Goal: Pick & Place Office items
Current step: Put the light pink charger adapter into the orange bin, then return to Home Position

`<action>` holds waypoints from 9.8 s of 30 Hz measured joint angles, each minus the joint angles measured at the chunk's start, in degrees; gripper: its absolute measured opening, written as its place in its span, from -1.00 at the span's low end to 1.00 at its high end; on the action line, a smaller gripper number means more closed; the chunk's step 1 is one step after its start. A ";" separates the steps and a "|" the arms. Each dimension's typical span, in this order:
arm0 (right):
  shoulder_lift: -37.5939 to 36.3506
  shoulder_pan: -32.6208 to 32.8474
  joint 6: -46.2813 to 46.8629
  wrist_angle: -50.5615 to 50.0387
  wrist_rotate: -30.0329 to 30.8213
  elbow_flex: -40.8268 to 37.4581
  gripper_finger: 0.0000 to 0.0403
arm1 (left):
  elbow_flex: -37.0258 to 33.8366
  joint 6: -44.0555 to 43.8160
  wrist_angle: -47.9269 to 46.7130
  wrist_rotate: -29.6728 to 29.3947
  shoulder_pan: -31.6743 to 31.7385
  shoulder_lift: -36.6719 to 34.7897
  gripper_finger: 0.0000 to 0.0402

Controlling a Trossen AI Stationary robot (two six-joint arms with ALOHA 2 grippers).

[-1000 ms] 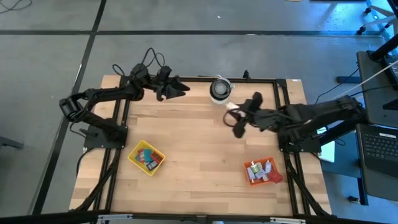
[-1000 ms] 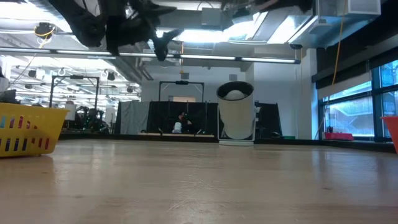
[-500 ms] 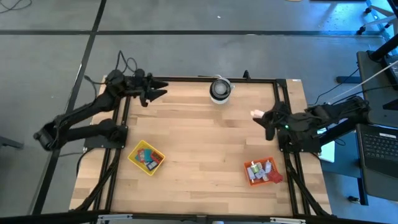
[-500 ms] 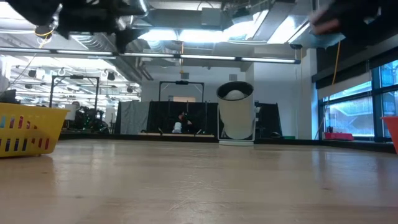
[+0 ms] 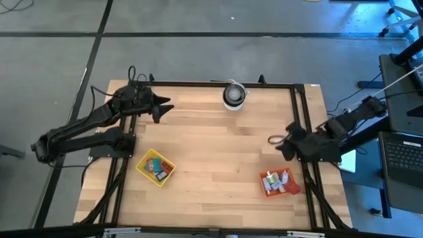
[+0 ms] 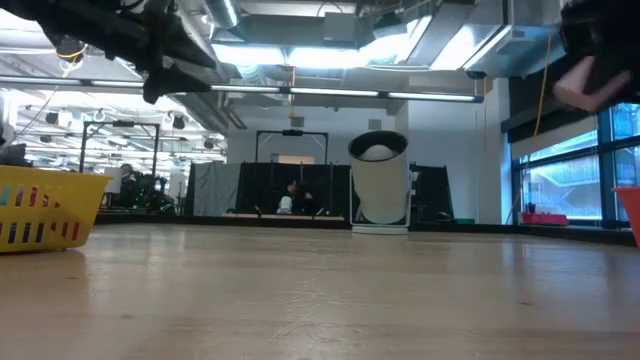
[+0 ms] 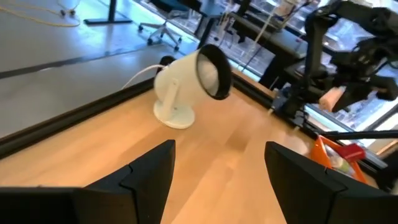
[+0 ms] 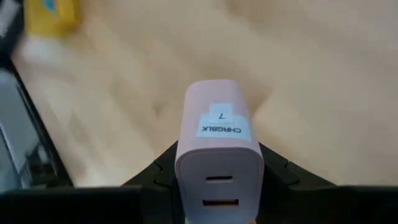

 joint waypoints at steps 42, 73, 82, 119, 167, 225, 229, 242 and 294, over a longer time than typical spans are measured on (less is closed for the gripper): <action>34.95 21.82 27.86 5.20 -12.13 3.41 -0.40 | 0.02 1.53 3.23 -6.33 -12.48 -3.83 0.21; 34.15 21.56 26.79 4.19 -8.98 3.39 0.14 | 0.07 1.35 3.23 -7.20 -14.67 -3.83 0.21; 33.20 21.60 27.48 2.50 -9.11 3.39 0.15 | 0.07 1.36 3.21 -7.18 -14.67 -3.83 0.21; 27.11 22.47 13.06 -29.38 31.57 25.89 -0.33 | 4.43 8.78 7.40 -11.41 -14.56 -13.00 0.21; -13.39 28.11 -11.07 -26.21 55.98 11.58 -0.52 | -9.52 7.78 -1.91 -28.43 -14.56 -29.69 0.21; -9.95 4.22 -18.61 -6.39 68.42 2.43 -0.52 | -19.41 10.03 17.94 -14.20 -14.56 -29.71 0.21; -8.32 -4.87 -15.56 -6.42 68.35 -1.13 -0.52 | -19.41 10.32 17.83 -14.20 -14.56 -29.71 0.21; -9.45 -11.61 -9.22 -5.45 59.61 -9.99 -0.52 | -19.41 10.29 17.98 -13.56 -14.56 -29.71 0.21; -12.05 -44.21 -81.72 80.58 -33.26 -34.60 -0.52 | -25.05 24.02 18.89 -13.74 -14.56 -26.97 0.11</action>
